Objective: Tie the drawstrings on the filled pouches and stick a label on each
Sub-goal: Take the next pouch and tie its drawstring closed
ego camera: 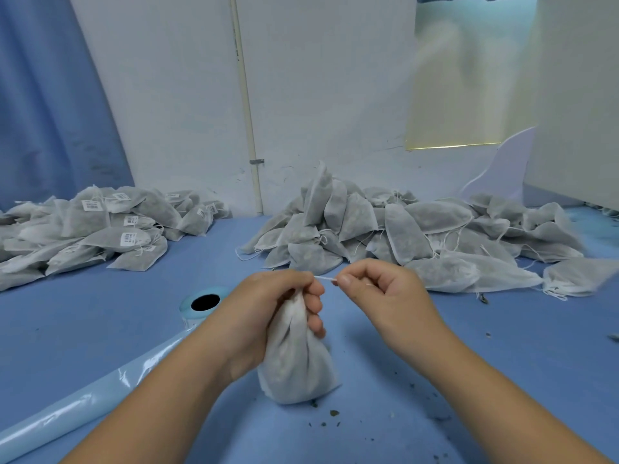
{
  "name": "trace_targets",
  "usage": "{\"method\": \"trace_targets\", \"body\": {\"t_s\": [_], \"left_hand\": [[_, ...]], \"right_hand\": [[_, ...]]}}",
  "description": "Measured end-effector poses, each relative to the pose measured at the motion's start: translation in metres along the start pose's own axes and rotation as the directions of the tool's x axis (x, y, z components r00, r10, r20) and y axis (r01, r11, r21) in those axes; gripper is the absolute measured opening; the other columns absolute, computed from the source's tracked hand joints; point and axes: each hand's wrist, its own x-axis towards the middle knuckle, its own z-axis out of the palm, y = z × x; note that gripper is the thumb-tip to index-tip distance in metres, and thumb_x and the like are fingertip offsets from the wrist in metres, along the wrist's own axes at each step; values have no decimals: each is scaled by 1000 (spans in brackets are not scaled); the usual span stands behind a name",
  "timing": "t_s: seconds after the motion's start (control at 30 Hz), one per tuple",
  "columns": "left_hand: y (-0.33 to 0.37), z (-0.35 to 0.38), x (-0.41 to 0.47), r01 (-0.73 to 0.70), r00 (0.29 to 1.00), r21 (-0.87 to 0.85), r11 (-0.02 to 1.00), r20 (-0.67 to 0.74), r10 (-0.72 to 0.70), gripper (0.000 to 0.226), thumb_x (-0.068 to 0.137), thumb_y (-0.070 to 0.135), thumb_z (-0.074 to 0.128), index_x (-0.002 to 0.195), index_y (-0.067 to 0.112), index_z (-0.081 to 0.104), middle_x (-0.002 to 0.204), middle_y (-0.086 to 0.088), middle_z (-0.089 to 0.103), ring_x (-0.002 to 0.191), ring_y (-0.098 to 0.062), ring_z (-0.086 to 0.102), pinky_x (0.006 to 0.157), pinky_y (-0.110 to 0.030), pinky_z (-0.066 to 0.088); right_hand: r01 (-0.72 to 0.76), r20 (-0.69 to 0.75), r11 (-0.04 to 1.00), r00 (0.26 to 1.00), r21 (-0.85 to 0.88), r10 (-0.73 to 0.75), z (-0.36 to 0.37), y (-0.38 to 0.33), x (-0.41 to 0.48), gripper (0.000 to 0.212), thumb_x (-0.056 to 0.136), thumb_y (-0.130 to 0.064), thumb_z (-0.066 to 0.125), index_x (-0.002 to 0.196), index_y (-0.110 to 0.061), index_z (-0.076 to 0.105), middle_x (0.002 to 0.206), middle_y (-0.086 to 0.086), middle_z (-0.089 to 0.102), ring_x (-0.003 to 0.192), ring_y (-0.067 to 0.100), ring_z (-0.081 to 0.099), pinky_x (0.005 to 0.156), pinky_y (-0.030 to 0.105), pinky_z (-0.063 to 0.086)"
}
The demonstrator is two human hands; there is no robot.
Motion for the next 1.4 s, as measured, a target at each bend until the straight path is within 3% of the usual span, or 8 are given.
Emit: {"method": "trace_targets", "body": {"t_s": [0.23, 0.4, 0.57, 0.73, 0.97, 1.2, 1.3, 1.4], "left_hand": [[-5, 1, 3, 129, 992, 47, 991, 0, -129, 24, 92, 12, 59, 72, 2, 64, 62, -11, 59, 46, -22, 55, 52, -31, 53], [-1, 0, -1, 8, 970, 1, 1000, 242, -8, 13, 80, 17, 66, 76, 8, 74, 69, -8, 64, 53, -20, 59, 57, -31, 52], [-3, 3, 5, -105, 994, -64, 992, 5, 106, 11, 79, 18, 71, 82, 12, 79, 67, -2, 61, 49, -13, 50, 48, -24, 44], [-3, 1, 9, -252, 906, 411, 876, -218, 362, 14, 83, 27, 68, 77, 30, 80, 59, 11, 62, 52, -1, 50, 57, -15, 40], [1, -13, 2, -256, 935, 794, 552, 58, 350, 20, 89, 32, 62, 76, 25, 76, 54, 11, 56, 54, -1, 50, 55, -18, 43], [-4, -12, -7, -229, 972, 779, 583, 157, 173, 20, 83, 43, 65, 74, 29, 75, 53, 14, 57, 51, -2, 52, 51, -13, 40], [-6, -11, -8, -212, 975, 685, 697, 196, 103, 22, 79, 42, 61, 73, 25, 73, 46, 8, 50, 47, -9, 44, 50, -18, 36], [-7, -12, -8, -109, 983, 481, 870, 181, 23, 20, 77, 37, 61, 72, 20, 72, 42, 1, 42, 40, -13, 34, 43, -18, 32]], "right_hand": [[30, -93, 999, 995, 40, -26, 1, 0, -2, 15, 89, -18, 65, 74, -21, 67, 47, -15, 39, 47, 6, 29, 45, 14, 28], [10, -76, 996, 997, 94, -3, 4, -2, -3, 14, 89, -14, 65, 75, -17, 69, 53, -13, 55, 52, 3, 44, 52, 13, 38], [-36, -12, 999, 999, 22, 37, 13, 1, -7, 20, 88, -18, 65, 68, -15, 65, 43, -13, 37, 43, 4, 28, 42, 12, 26], [160, 77, 956, 986, -248, -145, 13, 1, -10, 18, 90, -20, 64, 72, -20, 63, 45, -12, 37, 45, 7, 35, 47, 14, 27], [300, 75, 916, 954, -265, -291, 4, -5, -11, 12, 78, -20, 59, 73, -25, 68, 45, -12, 34, 46, 8, 35, 50, 14, 28], [101, 96, 991, 991, -87, -93, 2, -6, -10, 17, 81, -11, 69, 69, -24, 70, 47, -5, 28, 48, 11, 28, 48, 21, 29], [45, 187, 999, 982, -23, -40, 3, -9, -10, 12, 80, -16, 69, 69, -20, 71, 55, 17, 41, 55, 18, 34, 54, 27, 33], [-38, 186, 995, 982, 87, 21, 1, -10, -7, 11, 71, -28, 68, 71, -18, 73, 56, 5, 43, 51, 12, 36, 49, 20, 33]]}}
